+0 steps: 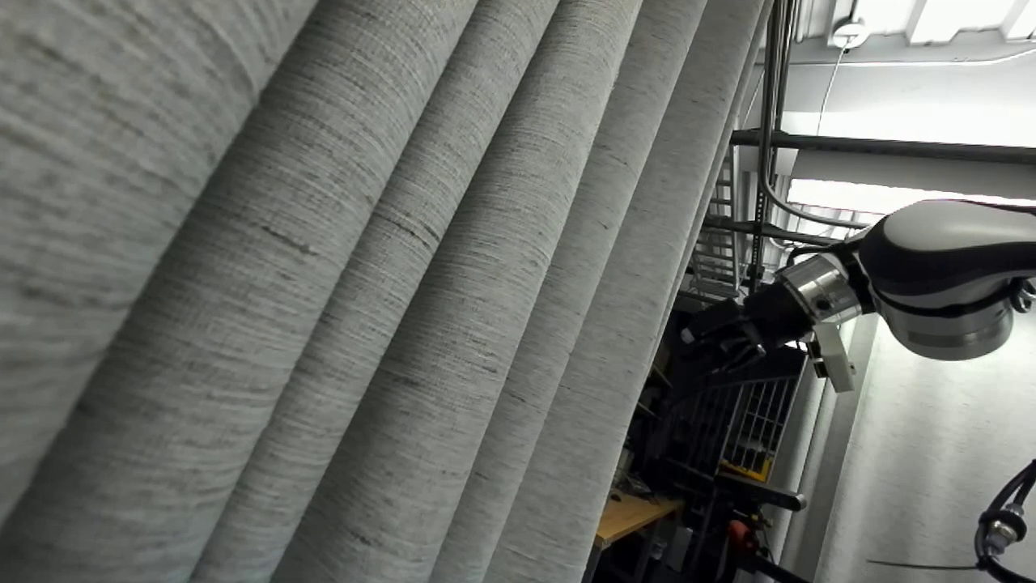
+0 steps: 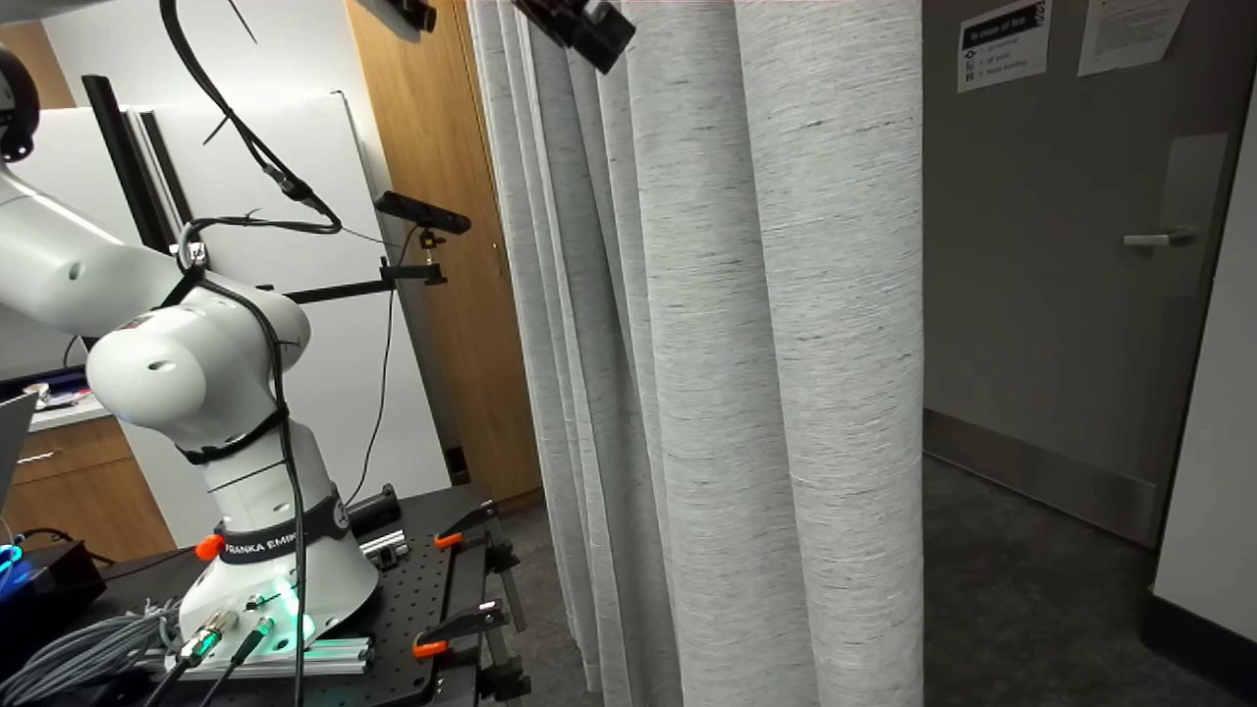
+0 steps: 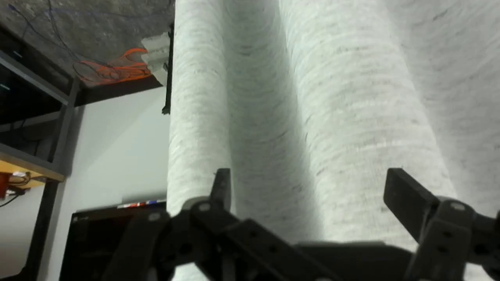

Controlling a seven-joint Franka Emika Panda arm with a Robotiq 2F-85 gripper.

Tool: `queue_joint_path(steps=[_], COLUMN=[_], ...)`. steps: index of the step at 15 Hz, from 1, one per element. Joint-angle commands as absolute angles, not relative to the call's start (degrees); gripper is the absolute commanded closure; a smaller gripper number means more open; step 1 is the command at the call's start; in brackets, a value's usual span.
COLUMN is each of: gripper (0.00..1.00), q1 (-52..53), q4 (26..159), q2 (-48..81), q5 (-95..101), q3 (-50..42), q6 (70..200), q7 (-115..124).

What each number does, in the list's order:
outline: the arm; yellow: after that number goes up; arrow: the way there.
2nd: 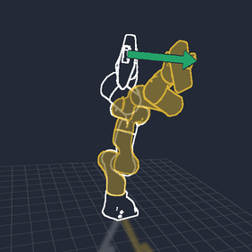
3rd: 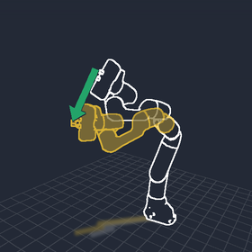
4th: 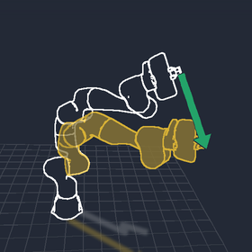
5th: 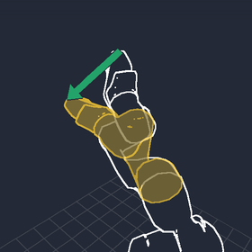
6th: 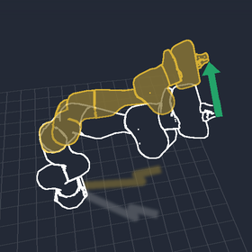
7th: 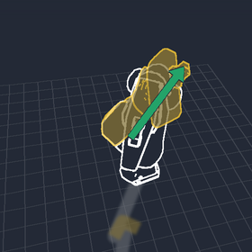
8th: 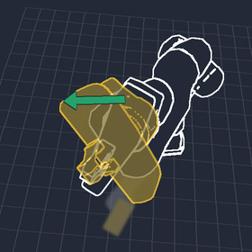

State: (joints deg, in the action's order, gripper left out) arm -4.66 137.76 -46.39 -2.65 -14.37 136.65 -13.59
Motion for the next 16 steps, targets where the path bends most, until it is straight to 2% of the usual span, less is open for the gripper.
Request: queue_joint_path(steps=[1,10,16], gripper=[0.00,0.00,0.00], q1=[-3.59,-0.64,-1.19], q4=[134.55,128.92,120.06], q2=[-45.67,-46.19,-41.23], q5=[-5.59,-5.05,-5.04], q3=[-15.49,-14.64,-15.24], q6=[143.55,165.21,176.28], q7=[-11.38,-10.70,-5.55])
